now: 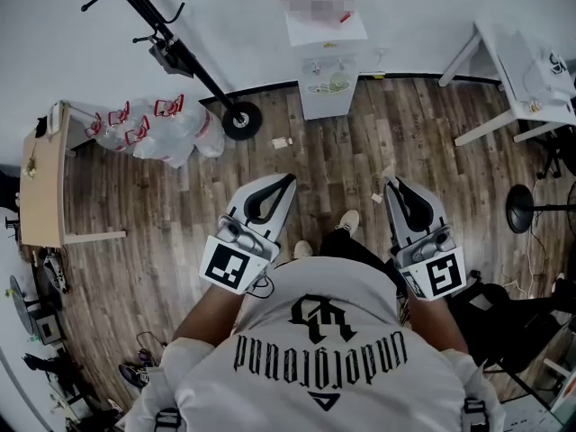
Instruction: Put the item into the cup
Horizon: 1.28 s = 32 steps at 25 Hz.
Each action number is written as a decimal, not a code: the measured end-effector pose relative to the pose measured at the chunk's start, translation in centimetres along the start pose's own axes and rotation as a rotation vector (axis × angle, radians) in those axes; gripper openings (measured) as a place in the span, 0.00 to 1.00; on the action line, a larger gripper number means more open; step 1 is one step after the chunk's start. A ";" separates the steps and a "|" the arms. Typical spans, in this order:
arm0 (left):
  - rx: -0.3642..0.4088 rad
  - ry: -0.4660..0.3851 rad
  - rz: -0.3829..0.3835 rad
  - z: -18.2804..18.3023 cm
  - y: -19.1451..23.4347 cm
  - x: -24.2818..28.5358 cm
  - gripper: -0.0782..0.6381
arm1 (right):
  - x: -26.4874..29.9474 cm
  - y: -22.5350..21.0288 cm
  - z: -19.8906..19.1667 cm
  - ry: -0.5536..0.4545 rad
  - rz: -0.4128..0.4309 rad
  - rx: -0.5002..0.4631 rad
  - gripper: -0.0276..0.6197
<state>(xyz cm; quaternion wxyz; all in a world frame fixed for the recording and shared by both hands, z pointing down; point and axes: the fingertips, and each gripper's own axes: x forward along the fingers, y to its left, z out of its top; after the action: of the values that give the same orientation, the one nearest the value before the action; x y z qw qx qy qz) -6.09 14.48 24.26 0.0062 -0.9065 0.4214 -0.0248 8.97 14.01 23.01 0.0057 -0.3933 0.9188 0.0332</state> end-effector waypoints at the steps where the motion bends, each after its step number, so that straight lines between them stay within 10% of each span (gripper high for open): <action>1: -0.003 0.002 0.002 -0.1 0.1 1.0 0.12 | 0.2 -0.9 -0.2 0.003 0.002 0.003 0.10; 32: 0.017 0.007 -0.005 -1.4 5.3 20.2 0.12 | 7.5 -17.7 -4.6 0.049 0.024 0.029 0.10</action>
<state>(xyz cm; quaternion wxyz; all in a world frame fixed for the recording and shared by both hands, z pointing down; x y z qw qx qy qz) 2.82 -4.35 26.33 0.0123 -0.9073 0.4190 -0.0316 16.68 -3.84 26.33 -0.0114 -0.3828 0.9237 0.0103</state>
